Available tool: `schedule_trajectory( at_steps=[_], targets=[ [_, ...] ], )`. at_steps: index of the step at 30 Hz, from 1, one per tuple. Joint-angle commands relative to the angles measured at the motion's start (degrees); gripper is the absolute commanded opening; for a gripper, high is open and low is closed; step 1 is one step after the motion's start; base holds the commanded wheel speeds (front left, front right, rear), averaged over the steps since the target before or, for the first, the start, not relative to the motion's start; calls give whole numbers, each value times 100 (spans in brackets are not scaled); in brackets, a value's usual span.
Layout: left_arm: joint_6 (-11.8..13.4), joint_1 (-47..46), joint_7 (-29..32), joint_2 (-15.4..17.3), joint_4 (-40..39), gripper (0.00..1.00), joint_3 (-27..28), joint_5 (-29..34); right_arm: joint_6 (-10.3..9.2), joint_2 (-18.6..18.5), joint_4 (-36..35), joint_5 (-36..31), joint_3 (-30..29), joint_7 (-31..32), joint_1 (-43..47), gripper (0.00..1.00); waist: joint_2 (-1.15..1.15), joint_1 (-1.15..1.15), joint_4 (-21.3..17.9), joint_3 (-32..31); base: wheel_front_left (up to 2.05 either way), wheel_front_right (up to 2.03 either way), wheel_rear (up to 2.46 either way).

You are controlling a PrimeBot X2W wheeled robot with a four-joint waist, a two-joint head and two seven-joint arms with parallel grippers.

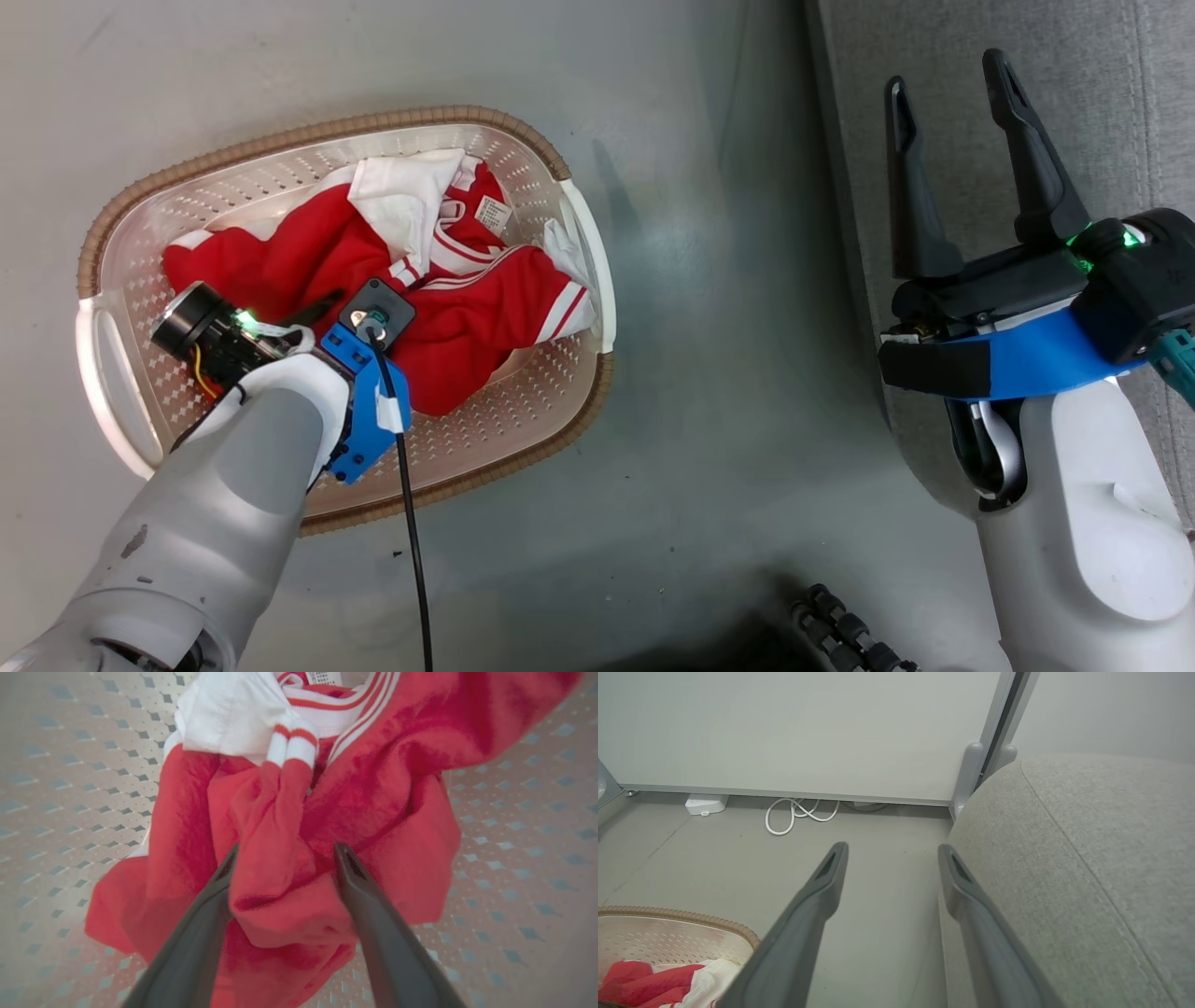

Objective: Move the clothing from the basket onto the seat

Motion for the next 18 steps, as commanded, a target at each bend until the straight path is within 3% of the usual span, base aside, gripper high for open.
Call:
schedule_trajectory(
  at_steps=[1, 2, 3, 11, 18],
  targets=[
    [-3, -84, -2, 4, 8, 49, -68, -42, 11, -17, -24, -2, -8, -22, -116, 100, 0, -1, 21, 20, 0, 0, 0],
    [-3, -121, -18, -3, 7, 13, -109, -60, 11, -17, -24, -3, -10, -22, -121, 100, 0, -1, 30, 27, 0, 0, 0],
    [-3, -138, -17, -17, 7, 0, -156, -89, 11, -18, -22, -5, -14, -22, -121, 100, 0, -1, 41, 28, 0, 0, 0],
    [-4, -166, -149, -133, -15, 0, -389, -387, 11, -17, 34, -64, -82, -22, -108, 100, 0, -1, 163, -77, 0, 0, 0],
    [-4, -83, -610, -337, -170, 0, -547, -677, 11, -18, 85, -159, -123, -22, -30, 100, 0, -1, 371, -339, 0, 0, 0]
  ],
)
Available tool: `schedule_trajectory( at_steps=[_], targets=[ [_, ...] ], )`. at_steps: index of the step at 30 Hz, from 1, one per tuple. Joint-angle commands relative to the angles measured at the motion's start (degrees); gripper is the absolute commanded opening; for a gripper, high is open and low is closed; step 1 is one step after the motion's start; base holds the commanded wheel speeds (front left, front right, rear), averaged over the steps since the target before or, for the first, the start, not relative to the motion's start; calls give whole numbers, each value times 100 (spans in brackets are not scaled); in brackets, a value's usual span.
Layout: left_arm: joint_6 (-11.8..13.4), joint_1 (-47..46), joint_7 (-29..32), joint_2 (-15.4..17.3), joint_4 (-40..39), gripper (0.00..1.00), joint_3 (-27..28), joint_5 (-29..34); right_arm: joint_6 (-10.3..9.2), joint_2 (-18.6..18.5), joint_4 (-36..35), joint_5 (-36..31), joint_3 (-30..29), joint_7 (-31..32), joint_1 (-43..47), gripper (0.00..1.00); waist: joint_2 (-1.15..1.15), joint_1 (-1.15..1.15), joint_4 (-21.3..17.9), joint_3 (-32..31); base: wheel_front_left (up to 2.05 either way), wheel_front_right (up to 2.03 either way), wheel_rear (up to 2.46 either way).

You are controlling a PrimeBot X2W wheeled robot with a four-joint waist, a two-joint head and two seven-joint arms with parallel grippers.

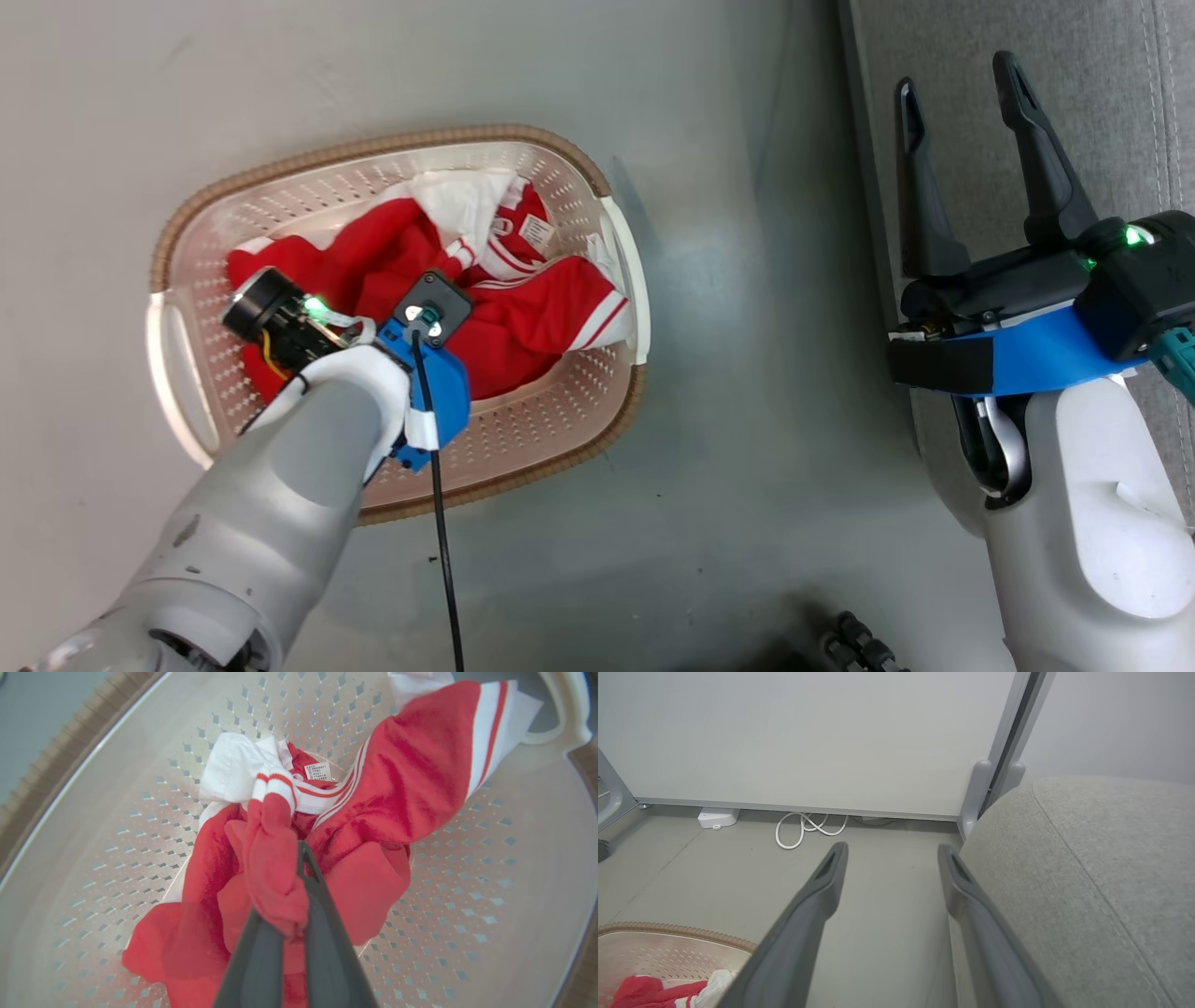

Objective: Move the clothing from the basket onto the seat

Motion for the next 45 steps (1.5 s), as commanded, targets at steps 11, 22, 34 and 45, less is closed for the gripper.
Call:
schedule_trajectory(
  at_steps=[11, 22, 34, 45],
  targets=[
    [-4, 238, -619, -282, -405, 0, -123, -556, 5, -18, 142, -212, -109, -22, 272, 100, 0, 0, 479, -916, 0, 0, 0],
    [97, 587, -652, -220, -1750, 0, 506, -666, 5, -20, 300, -308, -234, -22, 767, 100, 0, 0, 800, -2018, 0, 0, 0],
    [195, 893, -653, -122, -2987, 0, 1292, -368, 5, -19, 421, -305, -307, -22, 1231, 100, 0, 0, 931, -2821, 0, 0, 0],
    [147, 806, -654, -234, -3695, 0, 1577, -66, 5, -19, 513, -242, -324, -22, 1662, 100, 0, 0, 1062, -3539, 0, 0, 0]
  ],
)
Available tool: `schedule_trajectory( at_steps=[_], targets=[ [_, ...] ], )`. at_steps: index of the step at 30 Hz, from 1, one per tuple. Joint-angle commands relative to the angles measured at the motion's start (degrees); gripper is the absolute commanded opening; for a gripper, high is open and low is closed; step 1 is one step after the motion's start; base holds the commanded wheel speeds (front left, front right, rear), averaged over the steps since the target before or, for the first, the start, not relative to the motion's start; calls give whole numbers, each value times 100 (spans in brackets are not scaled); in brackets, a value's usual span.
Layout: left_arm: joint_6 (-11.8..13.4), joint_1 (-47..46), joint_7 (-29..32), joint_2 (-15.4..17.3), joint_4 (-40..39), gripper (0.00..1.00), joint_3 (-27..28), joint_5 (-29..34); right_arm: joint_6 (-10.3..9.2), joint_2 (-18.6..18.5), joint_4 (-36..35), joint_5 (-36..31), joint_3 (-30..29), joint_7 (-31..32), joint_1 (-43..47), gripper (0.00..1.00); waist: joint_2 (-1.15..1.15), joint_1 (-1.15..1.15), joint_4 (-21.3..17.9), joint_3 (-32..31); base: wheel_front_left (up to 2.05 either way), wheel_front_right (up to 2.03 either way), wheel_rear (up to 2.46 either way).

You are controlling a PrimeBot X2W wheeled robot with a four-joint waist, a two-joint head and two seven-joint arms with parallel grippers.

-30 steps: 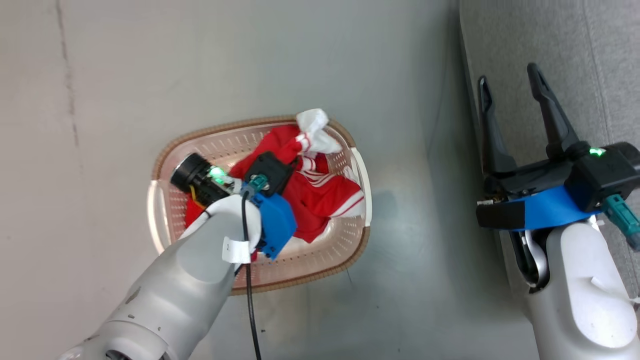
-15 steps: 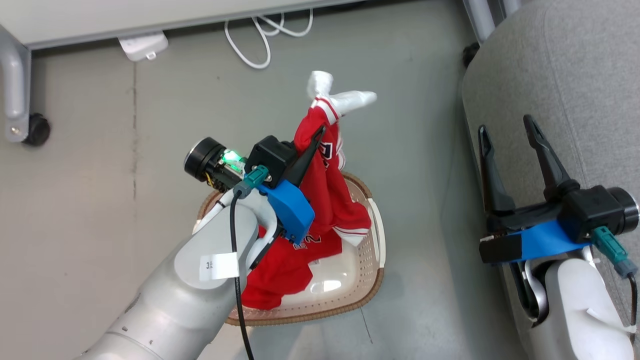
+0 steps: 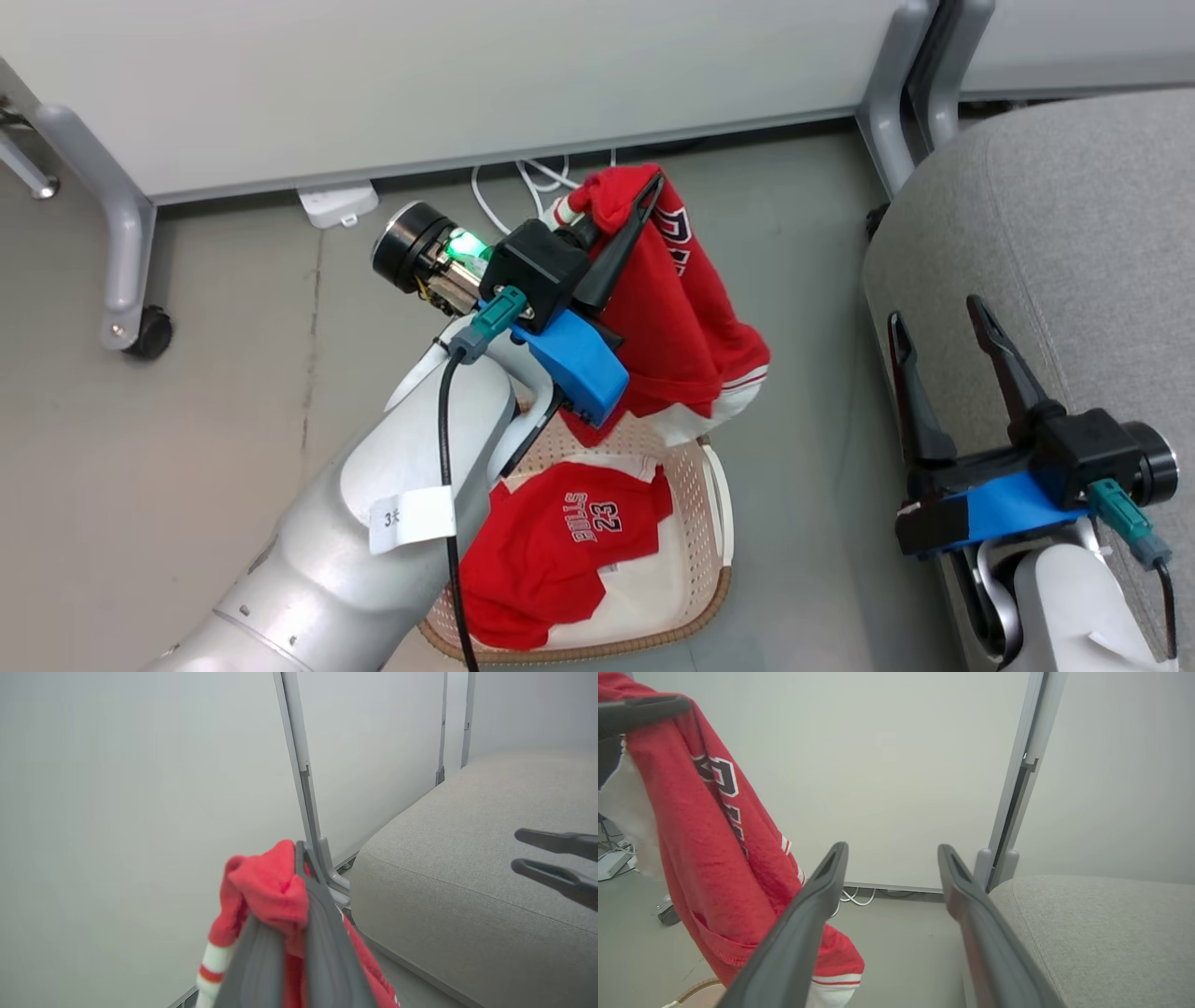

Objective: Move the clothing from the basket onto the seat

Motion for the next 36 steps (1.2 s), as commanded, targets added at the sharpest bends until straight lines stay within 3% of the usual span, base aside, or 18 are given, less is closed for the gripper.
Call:
schedule_trajectory(
  at_steps=[1, 22, 36],
  targets=[
    [-10, -51, -31, -2, -52, 0, 47, 18, -1, -20, 7, 37, -6, -22, 105, 100, 0, 1, 43, -144, 0, 0, 0],
    [-67, -40, -30, -106, -224, 0, -56, 17, -1, -20, -18, 4, 168, -22, 534, 100, 0, 1, 186, -791, 0, 0, 0],
    [-42, -168, -31, -140, -270, 0, -79, 49, -1, -234, -1, -18, 1377, -22, -196, 100, 0, 1, 267, -635, 0, 0, 0]
  ],
)
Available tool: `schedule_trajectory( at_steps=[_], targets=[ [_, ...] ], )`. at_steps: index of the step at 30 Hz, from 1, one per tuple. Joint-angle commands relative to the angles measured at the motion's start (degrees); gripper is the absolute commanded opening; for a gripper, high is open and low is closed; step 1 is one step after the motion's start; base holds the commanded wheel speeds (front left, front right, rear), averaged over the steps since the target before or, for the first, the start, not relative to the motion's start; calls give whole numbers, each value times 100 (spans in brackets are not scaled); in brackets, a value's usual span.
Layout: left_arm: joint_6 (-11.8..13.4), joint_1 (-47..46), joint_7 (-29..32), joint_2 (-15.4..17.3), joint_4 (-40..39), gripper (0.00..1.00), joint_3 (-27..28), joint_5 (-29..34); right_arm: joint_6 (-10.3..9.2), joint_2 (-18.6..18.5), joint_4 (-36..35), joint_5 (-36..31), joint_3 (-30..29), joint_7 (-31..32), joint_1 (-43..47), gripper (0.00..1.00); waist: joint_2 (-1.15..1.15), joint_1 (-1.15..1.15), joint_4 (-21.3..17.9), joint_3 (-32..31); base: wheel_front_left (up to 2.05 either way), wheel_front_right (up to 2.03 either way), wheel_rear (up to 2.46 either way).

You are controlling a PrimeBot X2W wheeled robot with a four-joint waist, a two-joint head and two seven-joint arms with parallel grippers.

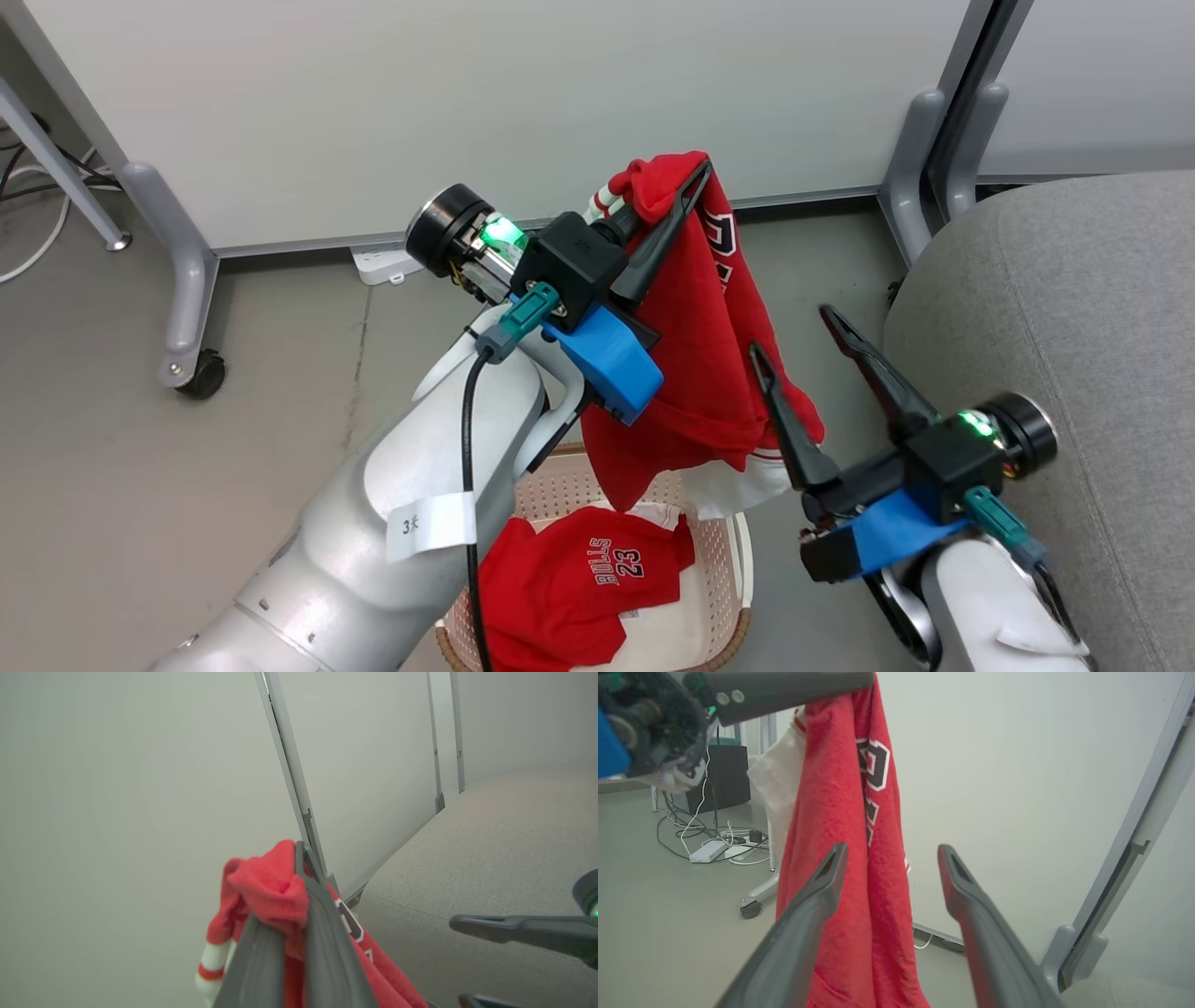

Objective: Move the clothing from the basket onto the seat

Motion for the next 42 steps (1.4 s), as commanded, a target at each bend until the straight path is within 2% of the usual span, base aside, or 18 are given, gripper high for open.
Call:
schedule_trajectory(
  at_steps=[1, 13, 22, 24, 42],
  targets=[
    [10, -82, -29, 2, -27, 0, -19, 6, -1, -61, 19, 17, 118, -22, -152, 100, 0, 0, 11, 31, 0, 0, 0],
    [-4, -247, -30, -61, -99, 0, -130, 3, -1, -176, 645, 15, 934, -22, -1309, 100, 0, 0, 147, 265, 0, 0, 0],
    [30, -355, -30, -88, -219, 0, -230, -33, -1, -80, 1695, -32, 1200, -21, -1904, 100, 0, 0, 267, 440, 0, 0, 0],
    [42, -364, -30, -91, -228, 0, -237, -42, -1, -32, 1944, 71, 1236, -21, -2020, 0, 0, 0, 279, 465, 0, 0, 0],
    [77, -388, -30, -99, -233, 0, -258, -68, -1, 0, 2001, 155, 1310, -21, -2082, 0, 0, 0, 262, 483, 0, 0, 0]
  ],
)
